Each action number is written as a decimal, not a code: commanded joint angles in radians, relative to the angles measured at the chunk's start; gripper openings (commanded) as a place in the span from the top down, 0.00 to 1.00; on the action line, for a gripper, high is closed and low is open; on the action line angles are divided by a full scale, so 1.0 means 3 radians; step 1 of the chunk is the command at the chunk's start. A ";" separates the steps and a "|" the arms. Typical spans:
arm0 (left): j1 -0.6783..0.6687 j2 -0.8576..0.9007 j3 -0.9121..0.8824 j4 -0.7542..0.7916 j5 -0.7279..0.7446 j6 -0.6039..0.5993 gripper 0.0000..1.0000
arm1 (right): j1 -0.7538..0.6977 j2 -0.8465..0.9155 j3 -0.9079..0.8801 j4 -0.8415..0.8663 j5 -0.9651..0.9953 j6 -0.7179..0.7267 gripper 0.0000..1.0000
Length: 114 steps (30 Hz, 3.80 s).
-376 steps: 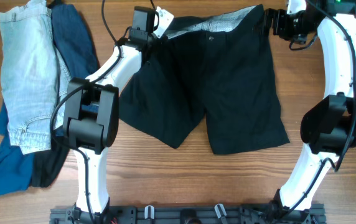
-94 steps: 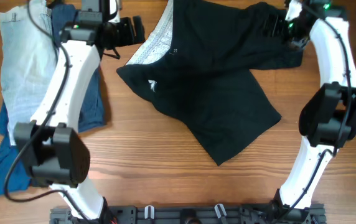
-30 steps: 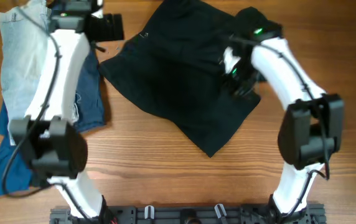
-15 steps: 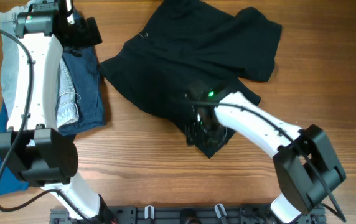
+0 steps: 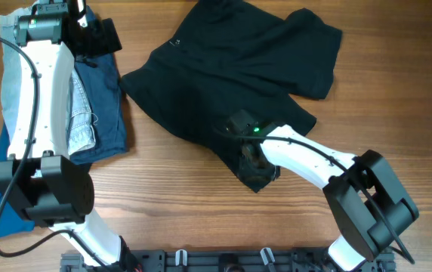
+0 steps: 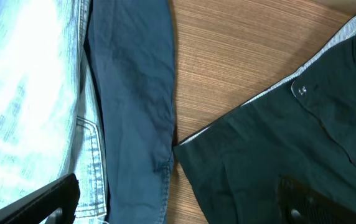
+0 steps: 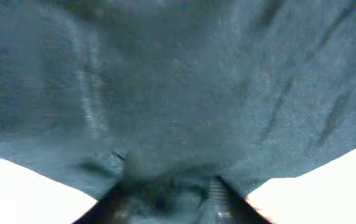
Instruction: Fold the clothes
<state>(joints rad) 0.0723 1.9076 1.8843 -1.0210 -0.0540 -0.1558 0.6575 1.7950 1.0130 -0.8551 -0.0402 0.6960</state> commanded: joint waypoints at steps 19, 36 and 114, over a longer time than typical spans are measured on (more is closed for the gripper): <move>-0.0134 0.0131 -0.0004 -0.0496 0.0441 -0.0018 0.00 | -0.2984 -0.0281 0.0047 -0.0292 -0.0671 -0.1401 0.96; -0.0868 0.0224 -0.0872 -0.0969 0.0562 -0.0327 0.00 | -0.2819 -0.1231 0.0631 -0.1509 -0.0725 -0.1565 0.10; -0.1142 -0.1980 -0.2298 0.0005 -0.0217 -0.1092 0.96 | -0.2684 -0.2814 -0.0254 0.0060 -0.0890 -0.1108 0.96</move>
<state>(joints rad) -0.2703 1.2865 1.2011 -1.1061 -0.0284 -0.4583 -0.1406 0.8440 0.9161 -0.9764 -0.3359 0.3904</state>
